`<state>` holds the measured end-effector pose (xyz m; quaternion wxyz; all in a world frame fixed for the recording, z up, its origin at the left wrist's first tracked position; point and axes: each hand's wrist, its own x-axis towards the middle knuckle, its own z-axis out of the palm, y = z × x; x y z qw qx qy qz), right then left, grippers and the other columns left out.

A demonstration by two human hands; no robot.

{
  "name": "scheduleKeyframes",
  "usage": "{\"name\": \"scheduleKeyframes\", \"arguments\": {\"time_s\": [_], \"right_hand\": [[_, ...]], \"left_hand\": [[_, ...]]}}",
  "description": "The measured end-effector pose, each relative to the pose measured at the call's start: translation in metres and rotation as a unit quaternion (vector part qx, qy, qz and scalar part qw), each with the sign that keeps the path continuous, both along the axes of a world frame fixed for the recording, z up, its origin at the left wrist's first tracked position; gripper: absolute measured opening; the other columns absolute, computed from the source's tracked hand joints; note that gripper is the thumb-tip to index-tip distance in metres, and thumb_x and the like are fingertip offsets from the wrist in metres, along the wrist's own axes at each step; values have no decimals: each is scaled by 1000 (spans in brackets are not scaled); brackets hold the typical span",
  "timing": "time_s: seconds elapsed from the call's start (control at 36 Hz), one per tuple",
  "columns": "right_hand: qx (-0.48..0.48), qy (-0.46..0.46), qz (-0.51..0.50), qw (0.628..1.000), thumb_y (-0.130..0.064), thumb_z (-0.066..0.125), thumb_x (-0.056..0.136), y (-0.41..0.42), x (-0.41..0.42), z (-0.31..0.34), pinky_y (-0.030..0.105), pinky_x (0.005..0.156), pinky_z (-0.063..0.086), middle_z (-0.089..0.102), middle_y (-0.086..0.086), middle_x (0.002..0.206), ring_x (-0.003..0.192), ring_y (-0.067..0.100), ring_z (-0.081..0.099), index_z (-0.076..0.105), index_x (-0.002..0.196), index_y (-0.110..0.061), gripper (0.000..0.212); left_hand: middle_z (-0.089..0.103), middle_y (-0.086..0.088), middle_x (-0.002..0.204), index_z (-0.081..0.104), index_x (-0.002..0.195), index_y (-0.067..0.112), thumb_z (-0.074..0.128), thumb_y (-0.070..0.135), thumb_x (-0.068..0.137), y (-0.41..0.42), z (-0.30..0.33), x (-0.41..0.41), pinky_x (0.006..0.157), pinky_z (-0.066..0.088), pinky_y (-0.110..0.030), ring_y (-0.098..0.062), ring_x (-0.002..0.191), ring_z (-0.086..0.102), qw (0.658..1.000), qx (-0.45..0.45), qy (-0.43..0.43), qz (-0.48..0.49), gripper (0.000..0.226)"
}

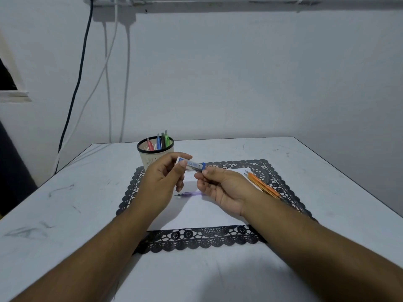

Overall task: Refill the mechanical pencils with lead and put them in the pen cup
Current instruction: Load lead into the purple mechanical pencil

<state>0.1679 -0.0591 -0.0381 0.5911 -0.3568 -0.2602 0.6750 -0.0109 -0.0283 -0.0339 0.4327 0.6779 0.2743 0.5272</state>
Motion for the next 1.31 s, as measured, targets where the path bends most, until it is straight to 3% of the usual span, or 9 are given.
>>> {"name": "scheduleKeyframes", "arguments": {"time_s": [0.11, 0.33, 0.44, 0.64, 0.72, 0.92, 0.97, 1.08, 1.31], "right_hand": [[5, -15, -8, 1000, 2, 61, 98, 0, 2, 1, 26, 60, 61, 74, 19, 87, 66, 20, 68, 67, 103, 4, 8], [33, -118, -24, 992, -11, 73, 92, 1, 12, 3, 26, 68, 61, 76, 13, 90, 67, 18, 68, 75, 94, -5, 7], [47, -139, -32, 989, -10, 74, 92, -1, 15, 6, 27, 67, 61, 75, 14, 87, 66, 19, 67, 76, 90, -4, 6], [77, -196, -60, 976, -8, 75, 92, -1, 19, 9, 28, 64, 60, 75, 16, 84, 65, 20, 67, 72, 91, -1, 7], [90, -206, -71, 972, -5, 74, 92, 0, 18, 10, 25, 60, 58, 74, 16, 82, 64, 18, 66, 72, 87, -2, 6], [130, -231, -85, 960, -5, 76, 90, -2, 15, 12, 24, 57, 54, 74, 14, 82, 64, 16, 62, 74, 90, -3, 3], [143, -248, -92, 954, -6, 75, 91, -1, 15, 13, 24, 57, 52, 75, 13, 83, 63, 15, 60, 76, 91, -5, 1], [147, -261, -102, 949, -9, 74, 93, -1, 14, 13, 22, 52, 41, 75, 10, 84, 61, 12, 49, 77, 91, -8, 4], [126, -249, -114, 954, -14, 70, 97, 1, 15, 9, 22, 54, 35, 75, 9, 90, 62, 11, 42, 82, 95, -11, 12]], "left_hand": [[52, -5, 66, 71, 112, 17, 58, 30, 100, 3, -1, 0, 58, 47, -34, -20, 60, 48, 1000, -4, 3, 5, 22], [59, -11, 66, 68, 109, 13, 63, 8, 100, 9, -4, -5, 58, 49, -35, -22, 56, 53, 998, -13, 45, 29, 11], [67, -3, 71, 68, 106, 12, 68, 5, 96, 10, -4, -7, 57, 52, -36, -20, 59, 60, 996, -19, 83, 29, 13], [74, 3, 77, 70, 100, 31, 78, 19, 90, 5, -3, -10, 59, 54, -35, -17, 61, 66, 977, 53, 191, 75, 18], [70, 7, 74, 70, 98, 35, 81, 25, 88, 5, -4, -10, 54, 43, -20, -4, 57, 58, 957, 100, 253, 102, 18], [71, 10, 72, 68, 100, 40, 72, 38, 92, 8, -11, -8, 61, 55, -42, -9, 61, 64, 942, 127, 293, 103, 9], [72, 11, 73, 71, 105, 36, 67, 44, 91, 8, -12, -8, 63, 56, -45, -11, 64, 67, 942, 130, 293, 99, 17], [73, 11, 75, 73, 109, 35, 69, 39, 94, 7, -12, -7, 66, 57, -49, -13, 66, 69, 946, 119, 288, 91, 16], [75, 6, 73, 72, 93, 40, 70, 31, 96, 4, -12, -3, 67, 58, -48, -17, 61, 68, 957, 88, 265, 78, 9]]}}
